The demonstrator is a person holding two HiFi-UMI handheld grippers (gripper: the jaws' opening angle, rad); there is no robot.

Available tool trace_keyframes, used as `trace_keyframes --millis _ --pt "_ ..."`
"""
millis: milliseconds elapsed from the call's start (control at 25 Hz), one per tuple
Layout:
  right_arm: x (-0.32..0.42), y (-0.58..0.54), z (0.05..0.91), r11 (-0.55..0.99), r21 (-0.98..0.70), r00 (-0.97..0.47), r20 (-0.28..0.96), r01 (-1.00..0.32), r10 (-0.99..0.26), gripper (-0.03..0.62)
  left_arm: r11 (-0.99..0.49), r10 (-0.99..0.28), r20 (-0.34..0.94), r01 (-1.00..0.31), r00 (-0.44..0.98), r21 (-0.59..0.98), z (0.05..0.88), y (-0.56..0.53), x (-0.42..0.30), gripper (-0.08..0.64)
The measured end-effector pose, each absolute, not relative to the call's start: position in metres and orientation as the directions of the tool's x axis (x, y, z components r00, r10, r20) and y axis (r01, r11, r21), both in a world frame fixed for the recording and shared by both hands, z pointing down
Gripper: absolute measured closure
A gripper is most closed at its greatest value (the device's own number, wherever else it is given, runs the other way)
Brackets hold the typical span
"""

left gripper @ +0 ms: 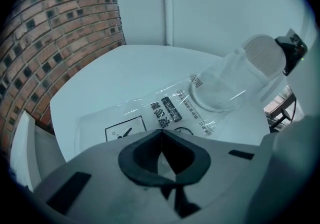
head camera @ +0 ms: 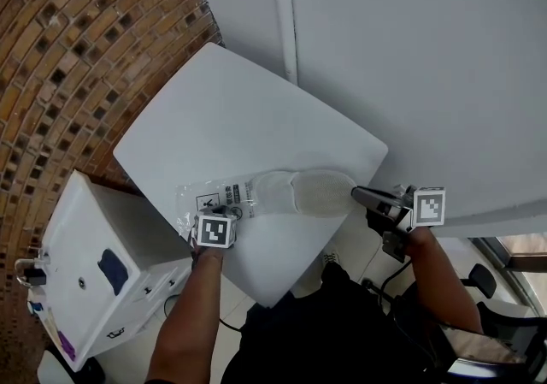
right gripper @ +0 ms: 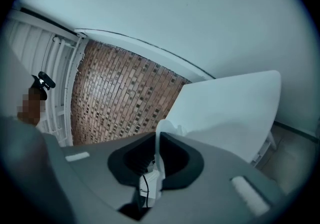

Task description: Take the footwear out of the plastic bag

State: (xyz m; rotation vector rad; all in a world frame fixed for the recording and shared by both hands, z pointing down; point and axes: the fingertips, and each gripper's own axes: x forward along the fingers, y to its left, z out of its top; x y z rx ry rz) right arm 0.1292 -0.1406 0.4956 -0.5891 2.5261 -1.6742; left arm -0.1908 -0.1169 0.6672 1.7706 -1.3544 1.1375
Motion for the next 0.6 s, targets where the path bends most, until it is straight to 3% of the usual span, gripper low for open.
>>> trace_keyframes --millis 600 --pt "0.162 -0.143 0.440 0.376 -0.911 -0.896 -0.018 -0.168 -0.444 0.561 -0.083 -0.419 0.898 -0.991 0.131 0.106 0.667 -0.126 -0.193 0.552"
